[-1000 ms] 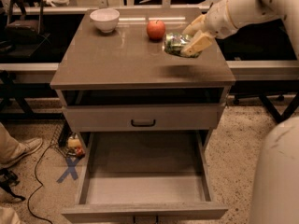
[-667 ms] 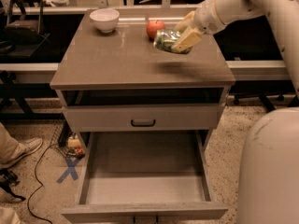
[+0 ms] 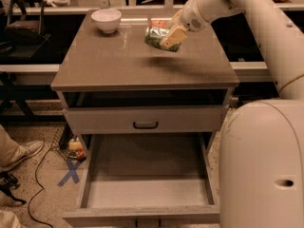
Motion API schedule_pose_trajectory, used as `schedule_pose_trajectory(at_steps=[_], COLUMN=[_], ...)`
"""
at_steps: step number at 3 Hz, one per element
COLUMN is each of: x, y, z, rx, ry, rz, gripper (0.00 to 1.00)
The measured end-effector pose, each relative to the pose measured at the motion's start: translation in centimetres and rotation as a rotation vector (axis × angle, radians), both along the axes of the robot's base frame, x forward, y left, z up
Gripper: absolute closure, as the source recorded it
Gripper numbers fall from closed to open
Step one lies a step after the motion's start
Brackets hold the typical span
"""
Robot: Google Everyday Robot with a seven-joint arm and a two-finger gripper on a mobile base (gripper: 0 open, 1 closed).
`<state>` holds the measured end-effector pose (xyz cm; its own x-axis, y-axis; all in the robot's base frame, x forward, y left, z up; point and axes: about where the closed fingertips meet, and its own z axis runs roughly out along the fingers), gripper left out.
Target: Pick green can from middle drawer and place on counter
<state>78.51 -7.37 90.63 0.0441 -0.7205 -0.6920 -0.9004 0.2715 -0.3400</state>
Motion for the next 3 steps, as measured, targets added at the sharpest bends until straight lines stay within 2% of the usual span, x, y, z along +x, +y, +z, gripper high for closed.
schedule_pose_trajectory(at_steps=[2, 3], x=[1.2, 1.3], y=[2.3, 2.6], z=[-0.6, -1.5], rx=[0.010, 0.022], ry=[0.038, 0.062], rz=[-0.012, -0.010], gripper=[0.27, 0.05])
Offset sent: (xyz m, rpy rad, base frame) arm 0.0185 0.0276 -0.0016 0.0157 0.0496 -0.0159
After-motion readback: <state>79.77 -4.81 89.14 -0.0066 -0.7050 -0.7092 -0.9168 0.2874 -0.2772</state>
